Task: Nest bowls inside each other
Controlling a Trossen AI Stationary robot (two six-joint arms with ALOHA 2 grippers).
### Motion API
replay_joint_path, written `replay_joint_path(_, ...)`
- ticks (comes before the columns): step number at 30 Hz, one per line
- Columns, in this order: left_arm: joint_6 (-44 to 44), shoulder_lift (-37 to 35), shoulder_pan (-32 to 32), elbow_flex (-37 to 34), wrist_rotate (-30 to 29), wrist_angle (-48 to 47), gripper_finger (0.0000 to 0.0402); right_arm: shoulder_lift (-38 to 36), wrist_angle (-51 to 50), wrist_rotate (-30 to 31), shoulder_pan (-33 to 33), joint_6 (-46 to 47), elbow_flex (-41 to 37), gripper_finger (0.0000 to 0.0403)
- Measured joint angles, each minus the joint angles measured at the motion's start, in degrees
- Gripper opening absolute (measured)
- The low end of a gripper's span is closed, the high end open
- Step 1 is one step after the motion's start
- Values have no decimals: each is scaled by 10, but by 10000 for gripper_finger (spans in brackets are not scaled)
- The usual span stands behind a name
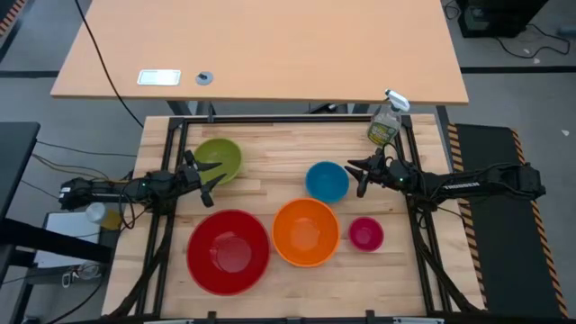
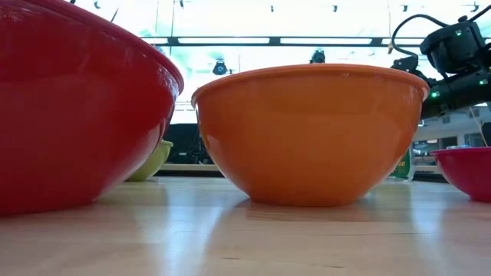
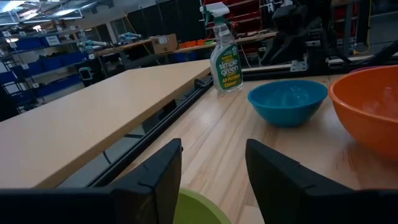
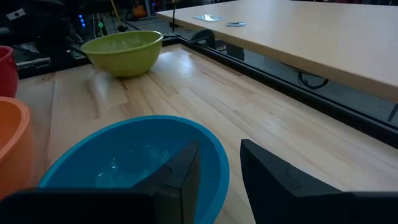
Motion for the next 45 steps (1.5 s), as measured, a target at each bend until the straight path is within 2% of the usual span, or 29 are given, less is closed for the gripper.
replay_joint_path(14,3,0,0,0,0,17,181,0,0,0,0,0,0,123)
replay_joint_path(17,-6,0,0,0,0,82,181,0,0,0,0,0,0,123)
replay_joint_path(23,-103,0,0,0,0,271,181,0,0,0,0,0,0,123)
replay_joint_path(27,-162,0,0,0,0,341,181,0,22,1,-2,4,0,123)
replay_joint_path(29,-163,0,0,0,0,358,181,0,56,1,-2,48,0,123)
replay_joint_path(33,-181,0,0,0,0,385,181,0,143,1,-8,269,0,123)
replay_joint_path(35,-204,0,0,0,0,402,181,0,174,3,-12,346,0,123)
replay_joint_path(40,-252,0,0,0,0,419,181,0,253,1,-13,356,0,123)
replay_joint_path(45,-261,0,0,0,0,417,181,0,313,11,-13,369,0,123)
